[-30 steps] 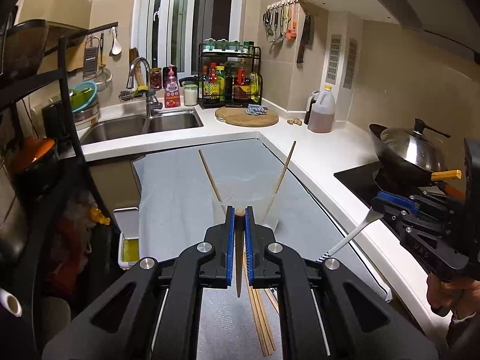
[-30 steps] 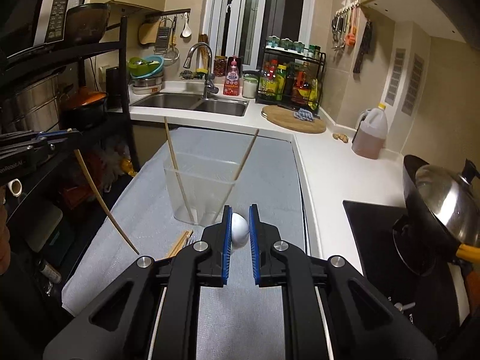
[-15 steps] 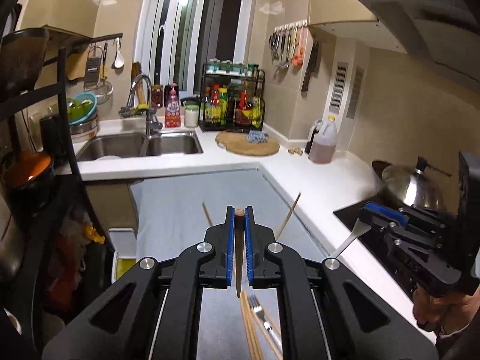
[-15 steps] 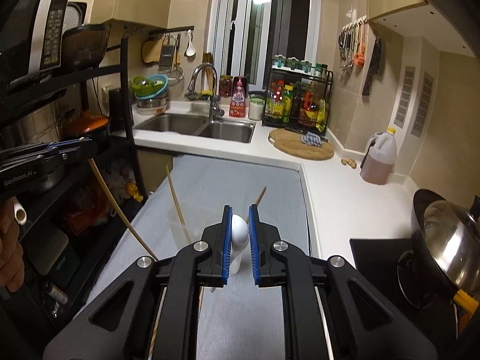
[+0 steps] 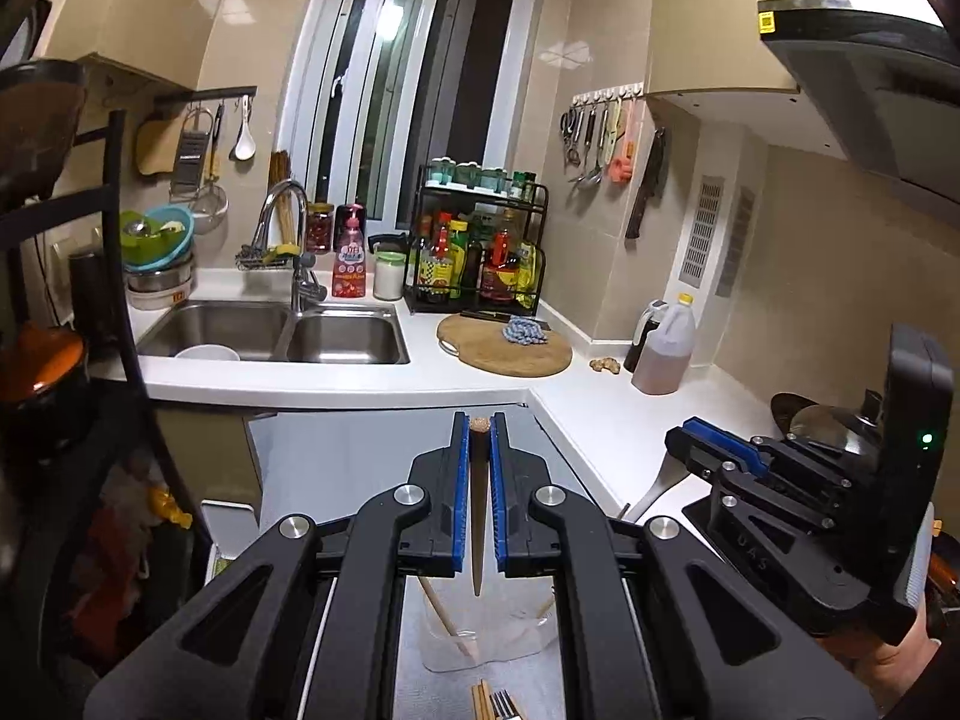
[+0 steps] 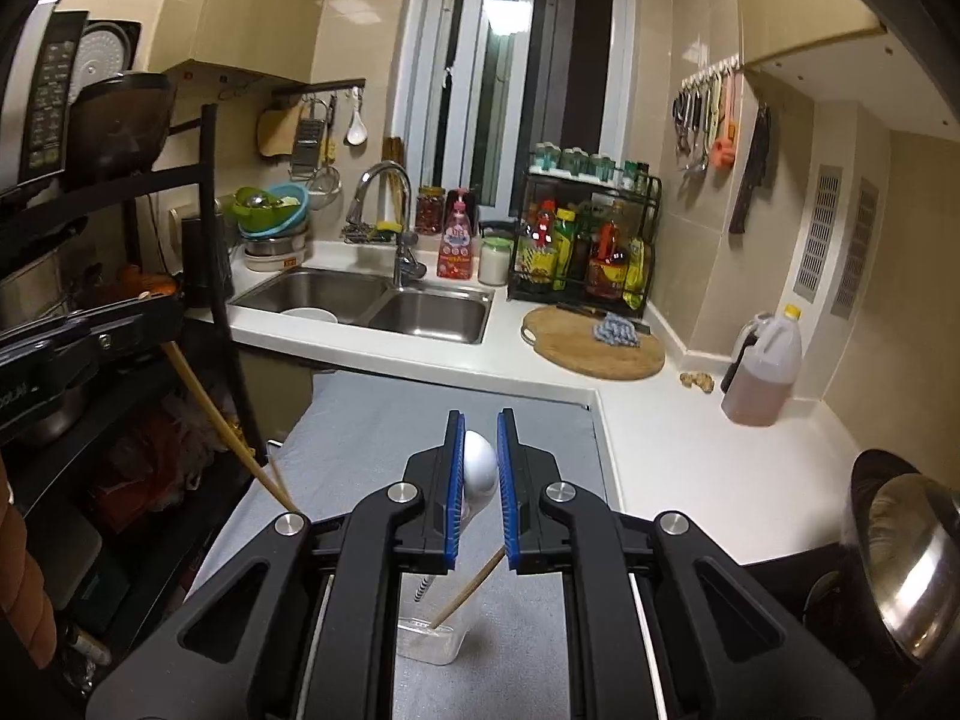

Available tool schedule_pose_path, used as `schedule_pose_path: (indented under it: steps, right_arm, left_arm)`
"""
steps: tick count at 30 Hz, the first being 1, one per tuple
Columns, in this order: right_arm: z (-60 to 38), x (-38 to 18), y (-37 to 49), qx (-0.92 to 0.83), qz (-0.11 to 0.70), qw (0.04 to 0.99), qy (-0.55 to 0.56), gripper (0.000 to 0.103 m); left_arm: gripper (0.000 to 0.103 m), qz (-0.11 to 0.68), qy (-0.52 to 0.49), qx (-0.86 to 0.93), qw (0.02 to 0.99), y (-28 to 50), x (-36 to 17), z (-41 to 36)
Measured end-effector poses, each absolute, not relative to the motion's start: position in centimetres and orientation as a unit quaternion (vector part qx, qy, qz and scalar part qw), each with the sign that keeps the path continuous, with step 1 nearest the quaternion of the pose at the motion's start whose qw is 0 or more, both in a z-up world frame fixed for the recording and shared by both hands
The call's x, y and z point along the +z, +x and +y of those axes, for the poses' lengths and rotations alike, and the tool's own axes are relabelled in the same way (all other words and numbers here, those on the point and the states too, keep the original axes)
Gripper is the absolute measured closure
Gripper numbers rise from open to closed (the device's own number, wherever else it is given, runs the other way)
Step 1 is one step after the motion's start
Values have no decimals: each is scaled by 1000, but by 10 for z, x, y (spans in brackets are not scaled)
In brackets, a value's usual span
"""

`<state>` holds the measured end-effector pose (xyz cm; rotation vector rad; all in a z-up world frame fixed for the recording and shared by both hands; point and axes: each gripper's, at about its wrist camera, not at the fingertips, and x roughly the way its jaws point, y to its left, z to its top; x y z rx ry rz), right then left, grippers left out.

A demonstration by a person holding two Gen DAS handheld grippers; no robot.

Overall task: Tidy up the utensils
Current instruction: 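Lift the spoon and chopstick and carry both over the clear container, then open both tools to drop the spoon and chopstick into the container, then move both tools back down toward the remaining chopsticks and fork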

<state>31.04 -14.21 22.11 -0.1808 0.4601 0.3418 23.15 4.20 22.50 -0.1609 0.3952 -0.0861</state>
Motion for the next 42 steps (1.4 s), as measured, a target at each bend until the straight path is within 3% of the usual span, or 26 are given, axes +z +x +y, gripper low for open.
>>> schedule_pose_path:
  steps: [13, 17, 32, 39, 42]
  right_arm:
    - [-134, 176, 334, 164, 278, 941, -99, 89]
    - [-142, 183, 328, 156, 270, 945, -95, 74]
    - [-194, 237, 236, 168, 188, 966, -61, 69]
    - [-217, 213, 170, 181, 176, 967, -37, 69]
    - [-220, 189, 149, 186, 185, 965, -25, 69]
  left_arm:
    - [96, 254, -64, -43, 964, 256, 187, 38]
    - [68, 248, -62, -39, 966, 249, 187, 40]
    - [67, 189, -29, -6, 982, 164, 214, 34]
    - [68, 190, -19, 7, 982, 114, 181, 24]
    - [77, 206, -15, 17, 978, 102, 162, 17]
